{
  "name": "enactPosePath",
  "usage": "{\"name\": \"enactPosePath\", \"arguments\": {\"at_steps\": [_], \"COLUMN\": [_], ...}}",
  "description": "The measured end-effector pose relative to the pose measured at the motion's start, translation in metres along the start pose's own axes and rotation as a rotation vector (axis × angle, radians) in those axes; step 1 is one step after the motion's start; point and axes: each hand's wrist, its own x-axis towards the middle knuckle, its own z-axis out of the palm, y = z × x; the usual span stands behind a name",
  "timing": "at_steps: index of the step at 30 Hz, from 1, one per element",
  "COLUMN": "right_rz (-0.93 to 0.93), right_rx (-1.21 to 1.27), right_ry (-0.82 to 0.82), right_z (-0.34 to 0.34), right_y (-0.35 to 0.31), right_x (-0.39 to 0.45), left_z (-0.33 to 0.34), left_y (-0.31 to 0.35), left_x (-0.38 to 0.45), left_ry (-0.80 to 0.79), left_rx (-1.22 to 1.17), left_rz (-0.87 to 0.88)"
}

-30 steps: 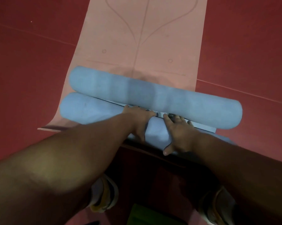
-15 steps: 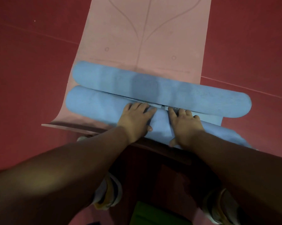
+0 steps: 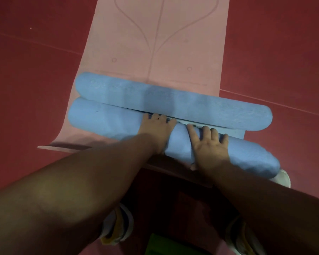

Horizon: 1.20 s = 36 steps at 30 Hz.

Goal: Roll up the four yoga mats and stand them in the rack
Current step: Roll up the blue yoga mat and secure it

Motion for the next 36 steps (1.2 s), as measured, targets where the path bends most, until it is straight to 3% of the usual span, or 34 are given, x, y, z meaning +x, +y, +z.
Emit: {"name": "enactPosePath", "arguments": {"at_steps": [3, 7, 14, 22, 27, 29, 32, 36], "right_rz": [-0.046, -0.14, -0.177, -0.06, -0.098, -0.14, -0.177, -0.128], "right_rx": [0.063, 0.133, 0.338, 0.051, 0.088, 0.146, 0.212, 0.177], "right_ry": [-0.04, -0.241, -0.435, -0.217, -0.186, -0.22, -0.291, -0.259], "right_z": [-0.013, -0.03, -0.039, -0.024, -0.026, -0.038, -0.044, -0.028], "right_y": [0.01, 0.027, 0.036, -0.005, 0.0, 0.009, 0.015, 0.008], "right_x": [0.01, 0.02, 0.028, 0.006, 0.009, 0.019, 0.025, 0.016], "left_z": [-0.013, -0.013, 0.016, -0.032, -0.001, 0.007, 0.013, -0.005], "left_y": [-0.007, -0.013, -0.004, -0.008, -0.01, -0.013, -0.007, -0.005], "left_x": [0.006, 0.006, -0.021, 0.006, -0.016, -0.023, -0.023, -0.008], "left_ry": [-0.099, -0.253, -0.029, -0.271, -0.097, -0.024, -0.037, -0.086], "left_rx": [0.019, -0.098, 0.015, -0.131, -0.17, -0.072, 0.012, -0.037], "left_rz": [0.061, 0.11, 0.123, 0.132, 0.118, 0.139, 0.107, 0.118]}}
